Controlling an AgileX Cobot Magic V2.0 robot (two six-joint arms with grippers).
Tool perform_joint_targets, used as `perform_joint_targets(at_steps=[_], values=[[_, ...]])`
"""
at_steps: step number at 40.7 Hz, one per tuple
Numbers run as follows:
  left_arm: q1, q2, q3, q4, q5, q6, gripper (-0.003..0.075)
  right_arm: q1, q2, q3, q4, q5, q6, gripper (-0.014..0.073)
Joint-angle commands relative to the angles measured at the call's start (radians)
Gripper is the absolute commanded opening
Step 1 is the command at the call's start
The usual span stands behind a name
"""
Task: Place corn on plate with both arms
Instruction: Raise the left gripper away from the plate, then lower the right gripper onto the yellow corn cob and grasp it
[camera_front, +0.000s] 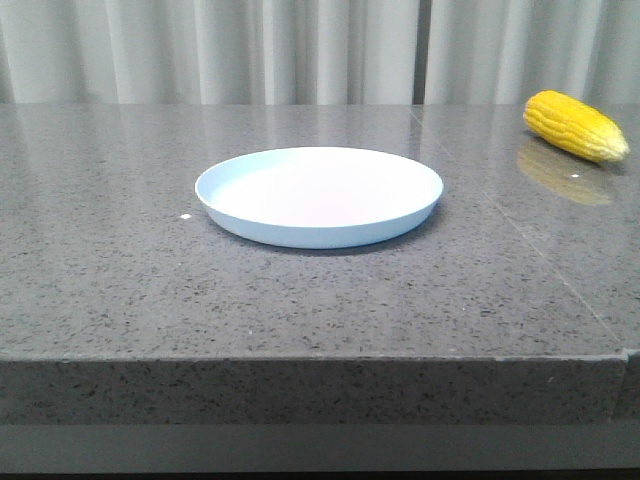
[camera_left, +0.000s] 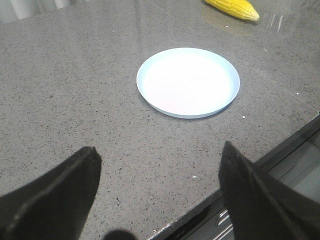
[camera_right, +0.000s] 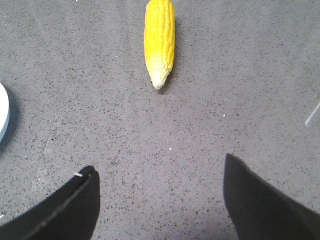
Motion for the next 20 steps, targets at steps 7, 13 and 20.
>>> perform_joint_targets(at_steps=[7,13,20], values=[[-0.007,0.006,-0.025,0.005,-0.08,-0.012,0.0494,0.0,0.033,-0.056,-0.017,-0.049,-0.031,0.0548],[-0.007,0.006,-0.025,0.005,-0.08,-0.012,0.0494,0.002,0.129,-0.158,-0.017,0.055,-0.047,0.0645],[-0.007,0.006,-0.025,0.005,-0.08,-0.012,0.0494,0.002,0.294,-0.305,-0.017,0.135,-0.047,0.0664]])
